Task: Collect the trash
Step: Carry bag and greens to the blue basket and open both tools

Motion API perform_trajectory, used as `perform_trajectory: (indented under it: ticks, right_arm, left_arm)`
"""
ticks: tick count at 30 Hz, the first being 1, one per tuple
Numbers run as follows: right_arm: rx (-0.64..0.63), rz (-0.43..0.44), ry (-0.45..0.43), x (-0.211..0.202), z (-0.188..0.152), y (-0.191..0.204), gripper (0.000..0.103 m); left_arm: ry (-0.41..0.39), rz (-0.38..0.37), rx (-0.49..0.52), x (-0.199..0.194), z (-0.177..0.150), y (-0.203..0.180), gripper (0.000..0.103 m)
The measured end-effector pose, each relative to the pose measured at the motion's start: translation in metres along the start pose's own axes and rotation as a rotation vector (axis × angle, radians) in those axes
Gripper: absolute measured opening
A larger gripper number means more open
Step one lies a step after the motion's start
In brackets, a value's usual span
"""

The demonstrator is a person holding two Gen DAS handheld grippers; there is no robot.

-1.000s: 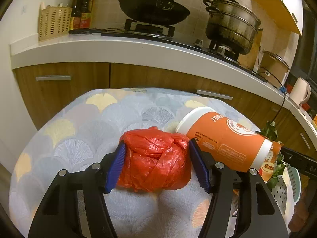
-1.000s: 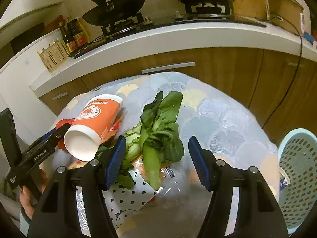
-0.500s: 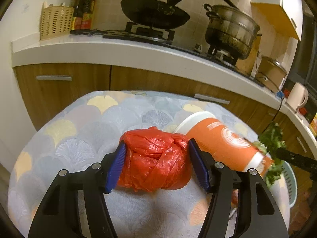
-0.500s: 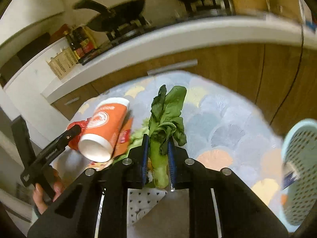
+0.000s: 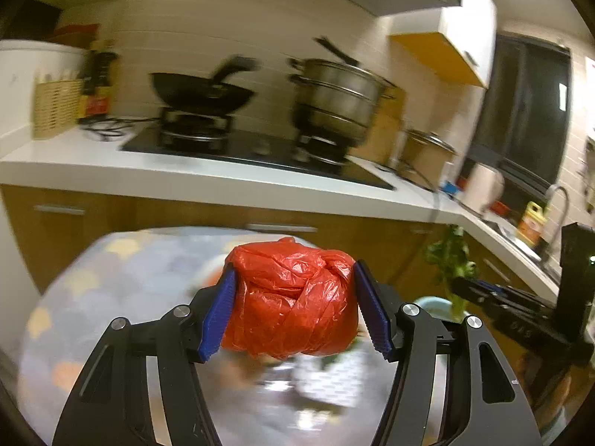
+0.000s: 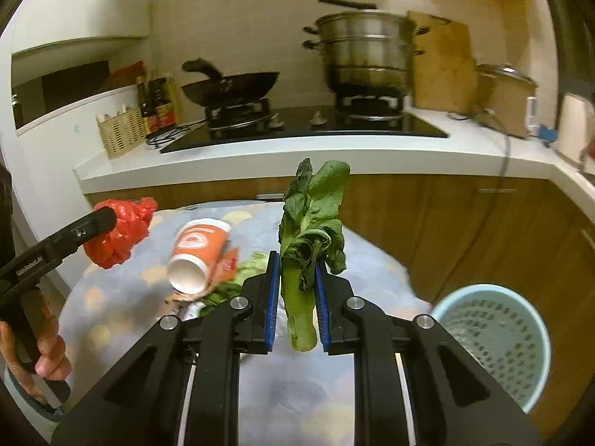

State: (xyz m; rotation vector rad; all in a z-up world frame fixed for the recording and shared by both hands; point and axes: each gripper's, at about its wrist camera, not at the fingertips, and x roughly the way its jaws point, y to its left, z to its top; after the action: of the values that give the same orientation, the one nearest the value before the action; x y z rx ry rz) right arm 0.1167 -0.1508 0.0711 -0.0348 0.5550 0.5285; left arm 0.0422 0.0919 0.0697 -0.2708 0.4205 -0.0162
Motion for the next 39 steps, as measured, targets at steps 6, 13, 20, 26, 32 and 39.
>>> perform_trajectory:
  ticks: [6, 13, 20, 26, 32, 39]
  right_arm:
    - [0.058, -0.13, -0.006, -0.032, -0.009, -0.049, 0.015]
    - [0.175, -0.239, 0.018, -0.056, -0.029, -0.123, 0.015]
    - [0.317, -0.285, 0.107, -0.049, -0.072, -0.193, 0.015]
    - [0.374, -0.283, 0.183, -0.025, -0.101, -0.227, 0.015]
    - [0.424, -0.272, 0.241, -0.004, -0.123, -0.249, 0.015]
    - [0.446, -0.264, 0.296, 0.015, -0.131, -0.26, 0.02]
  left_arm:
    - [0.038, -0.104, 0.078, 0.018, -0.006, -0.076, 0.06]
    - [0.114, -0.196, 0.154, 0.054, -0.016, -0.155, 0.06]
    - [0.271, -0.264, 0.13, 0.115, -0.049, -0.206, 0.06]
    - [0.431, -0.304, 0.107, 0.17, -0.08, -0.227, 0.06]
    - [0.501, -0.274, 0.139, 0.201, -0.106, -0.244, 0.06]
    - [0.559, -0.261, 0.15, 0.224, -0.116, -0.252, 0.067]
